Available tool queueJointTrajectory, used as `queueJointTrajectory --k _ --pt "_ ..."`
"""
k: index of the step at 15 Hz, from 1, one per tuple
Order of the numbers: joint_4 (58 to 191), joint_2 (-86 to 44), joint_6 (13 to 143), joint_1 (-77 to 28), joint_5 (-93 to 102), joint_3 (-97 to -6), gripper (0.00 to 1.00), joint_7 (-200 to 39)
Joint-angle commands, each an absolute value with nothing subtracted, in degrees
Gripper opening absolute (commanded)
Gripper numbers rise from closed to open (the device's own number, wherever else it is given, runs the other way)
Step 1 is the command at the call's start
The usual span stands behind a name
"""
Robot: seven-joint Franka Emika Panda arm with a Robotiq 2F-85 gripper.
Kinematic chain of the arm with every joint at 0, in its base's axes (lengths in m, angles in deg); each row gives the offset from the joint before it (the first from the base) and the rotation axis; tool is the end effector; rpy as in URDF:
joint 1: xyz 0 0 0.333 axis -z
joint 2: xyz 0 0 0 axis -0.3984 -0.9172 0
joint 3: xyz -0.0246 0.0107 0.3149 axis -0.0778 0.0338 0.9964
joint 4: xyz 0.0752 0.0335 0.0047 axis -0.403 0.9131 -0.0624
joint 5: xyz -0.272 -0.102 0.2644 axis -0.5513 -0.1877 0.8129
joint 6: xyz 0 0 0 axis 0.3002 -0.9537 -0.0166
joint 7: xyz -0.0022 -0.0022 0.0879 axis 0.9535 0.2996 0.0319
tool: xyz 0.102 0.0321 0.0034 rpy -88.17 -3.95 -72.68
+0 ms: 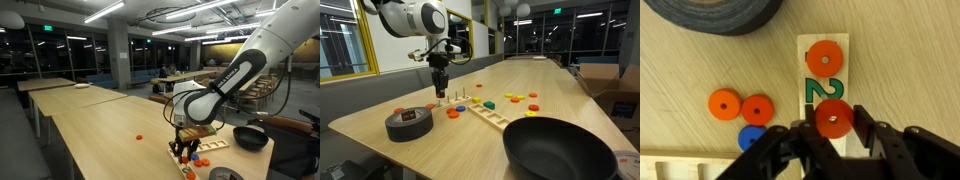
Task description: Pick the orange ring on the object and put it on the table
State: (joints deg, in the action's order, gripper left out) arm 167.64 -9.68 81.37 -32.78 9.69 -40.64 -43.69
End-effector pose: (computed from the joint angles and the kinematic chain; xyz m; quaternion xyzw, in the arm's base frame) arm 0.4807 0.1389 0.2875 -0.9724 0.2316 0.0281 0.0027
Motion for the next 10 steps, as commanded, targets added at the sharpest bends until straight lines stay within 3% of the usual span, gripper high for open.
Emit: queueJointTrajectory --k 1,10 --pt "168.0 -7.8 80.1 -31.8 6.9 -42.1 0.24 -42.1" --pt "169.9 -8.4 79.4 -28.8 3.9 -45.7 0.24 -40.5"
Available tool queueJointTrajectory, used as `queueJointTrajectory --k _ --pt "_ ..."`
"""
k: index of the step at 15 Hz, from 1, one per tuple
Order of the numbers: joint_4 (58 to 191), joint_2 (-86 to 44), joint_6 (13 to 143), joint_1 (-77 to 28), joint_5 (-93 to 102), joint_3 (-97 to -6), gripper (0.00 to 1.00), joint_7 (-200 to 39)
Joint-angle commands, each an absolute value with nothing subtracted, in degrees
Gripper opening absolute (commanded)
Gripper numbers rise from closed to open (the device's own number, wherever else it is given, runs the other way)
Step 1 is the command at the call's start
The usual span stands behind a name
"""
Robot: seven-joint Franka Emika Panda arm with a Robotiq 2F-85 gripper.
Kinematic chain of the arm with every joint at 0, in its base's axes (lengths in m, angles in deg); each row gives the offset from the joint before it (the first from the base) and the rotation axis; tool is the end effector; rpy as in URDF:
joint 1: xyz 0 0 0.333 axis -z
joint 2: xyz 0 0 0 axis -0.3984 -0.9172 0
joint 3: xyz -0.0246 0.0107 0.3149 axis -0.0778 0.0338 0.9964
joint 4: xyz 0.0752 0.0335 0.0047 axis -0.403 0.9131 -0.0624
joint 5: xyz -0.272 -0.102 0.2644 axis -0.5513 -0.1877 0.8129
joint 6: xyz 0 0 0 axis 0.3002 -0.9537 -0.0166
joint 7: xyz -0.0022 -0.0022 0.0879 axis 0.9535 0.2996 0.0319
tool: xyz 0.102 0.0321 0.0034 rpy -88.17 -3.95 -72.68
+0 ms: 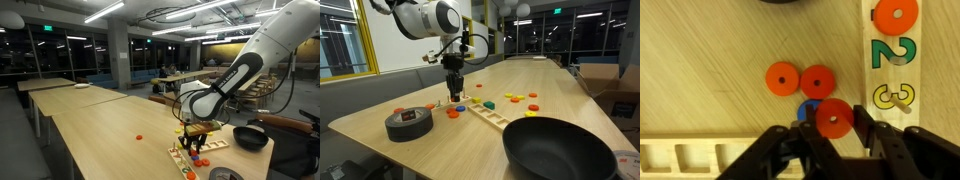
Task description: Pick the orange ring on the object and put it on the table
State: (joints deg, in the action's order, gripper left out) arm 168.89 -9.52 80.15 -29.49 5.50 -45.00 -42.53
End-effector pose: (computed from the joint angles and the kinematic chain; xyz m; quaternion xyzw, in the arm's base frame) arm 0.4850 0.0714 0.2785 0.9592 -0.2790 -0.0345 0.0291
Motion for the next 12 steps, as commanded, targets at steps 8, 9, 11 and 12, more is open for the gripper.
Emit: queueJointTrajectory --k 8,9,11,12 --pt "175.6 -3.6 79.5 -25.8 5.6 -48.2 0.24 -39.9" --pt "176.6 -2.7 79.6 -25.4 5.9 -48.3 0.24 -40.0" --pt "178.8 -0.5 79.5 -24.7 6.1 -48.2 0.24 -40.3" --pt "179.9 0.6 79.3 -24.4 6.7 -48.1 0.24 -41.2"
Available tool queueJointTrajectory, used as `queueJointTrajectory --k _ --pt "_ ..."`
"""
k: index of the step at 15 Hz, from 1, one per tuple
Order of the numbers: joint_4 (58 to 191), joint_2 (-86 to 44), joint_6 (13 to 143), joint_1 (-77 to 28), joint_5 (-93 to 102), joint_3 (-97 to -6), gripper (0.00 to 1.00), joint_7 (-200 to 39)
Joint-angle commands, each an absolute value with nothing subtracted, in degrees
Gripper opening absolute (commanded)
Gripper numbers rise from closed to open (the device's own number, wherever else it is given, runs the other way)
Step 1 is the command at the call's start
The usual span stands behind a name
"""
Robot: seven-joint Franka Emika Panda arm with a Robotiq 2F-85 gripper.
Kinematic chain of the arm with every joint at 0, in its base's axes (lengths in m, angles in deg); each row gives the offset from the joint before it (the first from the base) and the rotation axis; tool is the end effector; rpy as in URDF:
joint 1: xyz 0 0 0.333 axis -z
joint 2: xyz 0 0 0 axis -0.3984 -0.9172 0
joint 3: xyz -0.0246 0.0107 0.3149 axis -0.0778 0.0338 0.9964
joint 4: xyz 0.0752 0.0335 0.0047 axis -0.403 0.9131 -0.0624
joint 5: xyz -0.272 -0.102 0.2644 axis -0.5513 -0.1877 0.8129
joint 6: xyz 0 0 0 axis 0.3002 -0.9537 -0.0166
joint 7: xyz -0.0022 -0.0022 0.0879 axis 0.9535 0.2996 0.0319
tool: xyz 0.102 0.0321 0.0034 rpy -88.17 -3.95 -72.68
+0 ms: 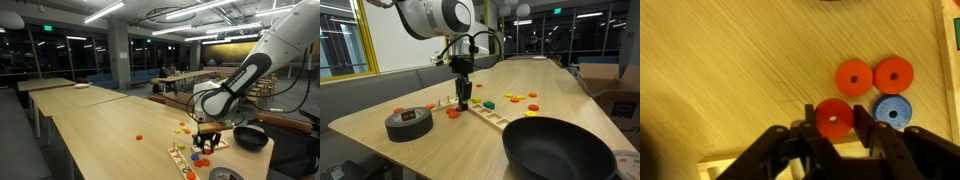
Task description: Pick the orange ring on the object and put it on the table
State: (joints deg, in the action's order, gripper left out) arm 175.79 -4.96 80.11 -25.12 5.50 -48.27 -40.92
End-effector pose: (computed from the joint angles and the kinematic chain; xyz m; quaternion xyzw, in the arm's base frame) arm 0.4501 0.0057 0.2707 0.9327 -0.3547 -0.0547 0.0365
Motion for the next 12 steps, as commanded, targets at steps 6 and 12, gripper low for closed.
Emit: queueJointTrajectory --k 6,12 --pt "186.4 5.3 81.0 -23.3 10.3 -48.3 0.24 -49.0" --pt "189.4 3.8 85.6 -22.0 12.8 -48.3 0.24 -56.3"
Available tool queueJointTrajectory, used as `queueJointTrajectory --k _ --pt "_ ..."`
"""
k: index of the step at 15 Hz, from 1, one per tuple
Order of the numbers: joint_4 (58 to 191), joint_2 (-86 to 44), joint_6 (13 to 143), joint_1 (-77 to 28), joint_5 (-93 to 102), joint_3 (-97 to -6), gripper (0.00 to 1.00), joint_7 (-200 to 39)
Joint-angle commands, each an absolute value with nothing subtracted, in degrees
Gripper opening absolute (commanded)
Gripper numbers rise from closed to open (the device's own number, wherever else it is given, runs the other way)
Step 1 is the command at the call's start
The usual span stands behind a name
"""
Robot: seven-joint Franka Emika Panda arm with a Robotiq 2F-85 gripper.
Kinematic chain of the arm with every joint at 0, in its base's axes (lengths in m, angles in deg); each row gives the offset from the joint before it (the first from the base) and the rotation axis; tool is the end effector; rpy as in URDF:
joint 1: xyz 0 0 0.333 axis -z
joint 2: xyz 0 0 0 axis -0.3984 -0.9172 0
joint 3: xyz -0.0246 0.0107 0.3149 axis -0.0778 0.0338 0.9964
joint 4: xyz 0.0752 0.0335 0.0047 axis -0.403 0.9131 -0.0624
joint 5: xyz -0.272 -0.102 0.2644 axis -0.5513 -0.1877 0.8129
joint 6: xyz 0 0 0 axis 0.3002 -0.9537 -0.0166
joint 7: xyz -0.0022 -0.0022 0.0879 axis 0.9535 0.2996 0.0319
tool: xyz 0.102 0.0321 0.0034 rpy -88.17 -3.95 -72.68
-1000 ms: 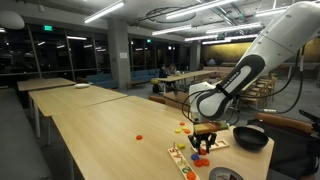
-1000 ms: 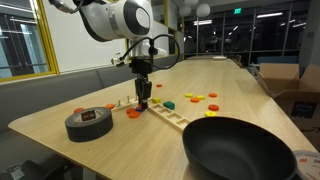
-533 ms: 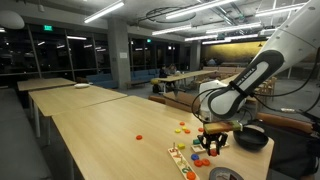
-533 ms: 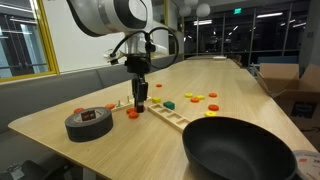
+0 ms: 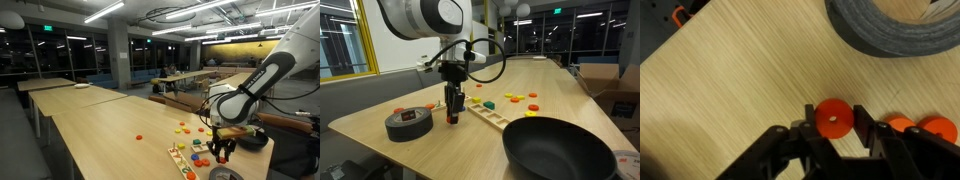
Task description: Pick the orange ring on the object and put it on the table
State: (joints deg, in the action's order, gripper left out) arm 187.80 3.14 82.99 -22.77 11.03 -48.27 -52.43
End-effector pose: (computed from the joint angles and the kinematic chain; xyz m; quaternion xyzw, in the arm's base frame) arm 0.3841 -0.0102 0.2585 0.9461 -0.3151 -0.0756 0.0024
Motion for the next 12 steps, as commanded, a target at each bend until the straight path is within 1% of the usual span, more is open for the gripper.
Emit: queueJointTrajectory --k 1,7,8,9,10,12 --pt "189.5 3.6 86.0 -21.9 13.0 -48.2 0.24 -56.9" --pt "189.7 3.3 87.1 -21.8 13.4 -48.1 0.23 -59.2" --pt "189.8 3.5 87.0 -21.8 13.5 -48.1 0.25 -59.5" --pt "189.8 3.5 86.9 -21.8 13.6 -48.1 0.67 -59.5" --pt "189.6 3.2 86.9 -21.9 13.6 -48.1 0.69 -59.7" --pt "189.6 3.1 86.9 -21.9 13.7 -48.0 0.82 -60.0"
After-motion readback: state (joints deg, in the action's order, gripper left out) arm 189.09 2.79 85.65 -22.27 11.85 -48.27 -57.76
